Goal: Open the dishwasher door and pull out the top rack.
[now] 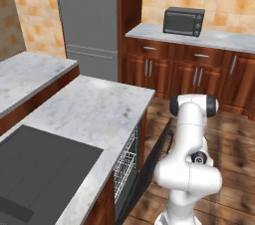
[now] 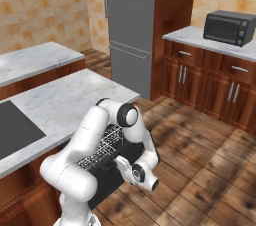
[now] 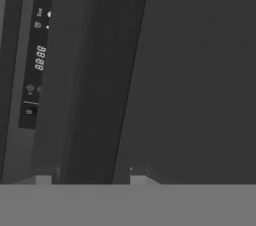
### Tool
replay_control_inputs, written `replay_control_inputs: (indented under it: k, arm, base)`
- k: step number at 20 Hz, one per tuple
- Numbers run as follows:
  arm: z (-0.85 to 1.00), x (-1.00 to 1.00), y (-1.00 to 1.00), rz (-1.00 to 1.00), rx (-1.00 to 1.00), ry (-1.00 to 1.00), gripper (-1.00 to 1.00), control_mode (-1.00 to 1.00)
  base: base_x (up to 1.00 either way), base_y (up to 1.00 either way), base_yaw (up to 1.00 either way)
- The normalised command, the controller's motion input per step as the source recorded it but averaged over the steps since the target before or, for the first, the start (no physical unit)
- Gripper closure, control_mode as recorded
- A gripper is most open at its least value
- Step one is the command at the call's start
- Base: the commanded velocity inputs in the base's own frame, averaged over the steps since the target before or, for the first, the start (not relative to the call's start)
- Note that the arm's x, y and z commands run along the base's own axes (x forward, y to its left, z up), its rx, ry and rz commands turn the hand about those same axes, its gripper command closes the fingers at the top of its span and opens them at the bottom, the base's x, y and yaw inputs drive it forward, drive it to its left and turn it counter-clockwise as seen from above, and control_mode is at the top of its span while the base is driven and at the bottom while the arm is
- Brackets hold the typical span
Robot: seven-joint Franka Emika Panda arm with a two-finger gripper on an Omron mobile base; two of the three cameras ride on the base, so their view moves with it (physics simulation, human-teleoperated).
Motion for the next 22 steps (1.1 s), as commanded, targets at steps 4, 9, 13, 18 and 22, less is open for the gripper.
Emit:
replay_control_inputs:
  k: [4,9,13,18,22]
  arm:
    - [-0.56,-0.26,-0.73,0.00,0.00,0.01,1.00,-1.00]
    - [-0.50,-0.21,-0.69,0.00,0.00,0.01,1.00,-1.00]
    - [-0.45,-0.11,-0.63,0.00,0.00,0.01,1.00,-1.00]
    - [-0.43,-0.06,-0.63,0.00,0.00,0.02,1.00,-1.00]
    - [-0.44,-0.03,-0.63,0.00,0.00,0.03,1.00,-1.00]
  base:
    - [0.00,0.00,0.00]
    - [0.00,0.00,0.00]
    - [0.00,0.00,0.00]
    - [0.00,0.00,0.00]
    - [0.00,0.00,0.00]
